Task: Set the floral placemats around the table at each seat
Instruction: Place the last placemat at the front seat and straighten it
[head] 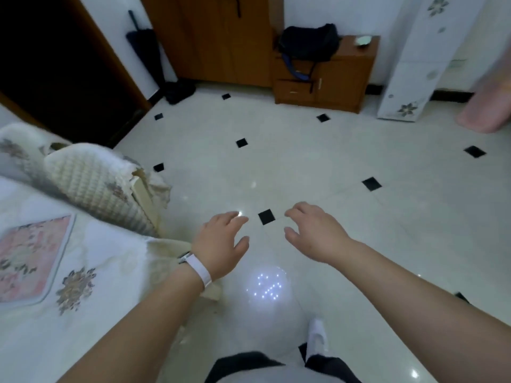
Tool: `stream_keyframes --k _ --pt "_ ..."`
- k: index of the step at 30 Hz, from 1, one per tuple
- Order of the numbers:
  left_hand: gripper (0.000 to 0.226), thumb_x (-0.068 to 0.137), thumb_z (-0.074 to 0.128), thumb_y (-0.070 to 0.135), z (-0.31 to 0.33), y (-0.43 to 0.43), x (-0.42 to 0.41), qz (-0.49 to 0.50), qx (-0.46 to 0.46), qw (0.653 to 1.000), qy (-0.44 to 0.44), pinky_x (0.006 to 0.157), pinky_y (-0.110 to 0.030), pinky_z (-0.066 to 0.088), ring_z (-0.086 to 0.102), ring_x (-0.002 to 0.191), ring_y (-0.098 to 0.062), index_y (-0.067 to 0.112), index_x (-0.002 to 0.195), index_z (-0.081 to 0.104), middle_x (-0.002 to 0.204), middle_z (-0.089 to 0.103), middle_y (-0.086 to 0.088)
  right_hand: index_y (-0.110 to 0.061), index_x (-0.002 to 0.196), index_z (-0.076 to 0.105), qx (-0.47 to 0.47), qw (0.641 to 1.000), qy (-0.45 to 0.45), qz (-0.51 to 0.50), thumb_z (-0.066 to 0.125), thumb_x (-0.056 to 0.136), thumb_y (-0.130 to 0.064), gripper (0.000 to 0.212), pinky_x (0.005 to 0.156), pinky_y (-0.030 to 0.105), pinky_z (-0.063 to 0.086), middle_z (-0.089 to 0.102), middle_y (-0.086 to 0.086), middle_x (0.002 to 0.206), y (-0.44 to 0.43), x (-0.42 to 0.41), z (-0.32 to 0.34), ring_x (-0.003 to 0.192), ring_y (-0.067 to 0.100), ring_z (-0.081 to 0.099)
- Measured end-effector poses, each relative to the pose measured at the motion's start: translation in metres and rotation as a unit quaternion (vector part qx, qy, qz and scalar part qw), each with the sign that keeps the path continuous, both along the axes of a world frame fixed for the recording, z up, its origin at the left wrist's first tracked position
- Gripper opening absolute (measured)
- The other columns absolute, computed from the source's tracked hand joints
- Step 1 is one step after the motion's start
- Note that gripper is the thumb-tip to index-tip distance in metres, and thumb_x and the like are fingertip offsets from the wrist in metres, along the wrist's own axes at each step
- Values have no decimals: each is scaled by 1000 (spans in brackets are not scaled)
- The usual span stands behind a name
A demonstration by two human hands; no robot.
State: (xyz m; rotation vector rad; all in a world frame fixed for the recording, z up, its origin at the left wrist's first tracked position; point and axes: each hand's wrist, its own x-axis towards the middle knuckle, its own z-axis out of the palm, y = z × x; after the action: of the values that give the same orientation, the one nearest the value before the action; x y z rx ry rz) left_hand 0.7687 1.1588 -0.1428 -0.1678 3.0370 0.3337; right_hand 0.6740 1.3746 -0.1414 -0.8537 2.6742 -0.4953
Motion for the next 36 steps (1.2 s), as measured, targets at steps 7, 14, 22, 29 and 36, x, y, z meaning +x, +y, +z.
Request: stream_keyframes --k 7,14,22,29,36 --pt "62 80 34 54 13 -48 -10 128 7 992 18 100 -41 43 51 122 -25 23 129 56 136 55 -5 -20 136 50 -13 994 -1 113 48 94 -39 46 99 38 42 46 0 140 -67 -62 11 124 24 45" --pt "60 81 35 54 -2 -120 -37 210 14 977 33 100 -42 42 50 123 -26 23 130 55 137 54 -5 -19 137 50 -7 982 4 187 50 95 -38 46 100 37 41 47 0 140 -154 -118 12 125 25 44" --pt "59 81 38 52 -20 -239 -143 245 48 965 77 99 -44 42 50 124 -27 22 128 56 136 54 -5 -19 137 50 46 976 35 211 49 96 -39 46 102 36 39 45 0 142 -281 -227 15 127 24 43" --pt "53 83 44 47 10 -363 -206 249 19 965 84 105 -47 31 44 129 -25 26 132 52 141 50 -3 -20 137 50 51 965 101 238 46 95 -41 47 98 39 41 47 1 141 -412 -287 47 124 24 45" --pt "48 82 44 47 10 -438 -220 299 0 946 124 97 -42 40 54 119 -24 25 121 61 130 59 -3 -24 140 46 41 940 119 316 43 97 -46 49 105 37 33 41 -1 147 -517 -332 57 133 22 37"
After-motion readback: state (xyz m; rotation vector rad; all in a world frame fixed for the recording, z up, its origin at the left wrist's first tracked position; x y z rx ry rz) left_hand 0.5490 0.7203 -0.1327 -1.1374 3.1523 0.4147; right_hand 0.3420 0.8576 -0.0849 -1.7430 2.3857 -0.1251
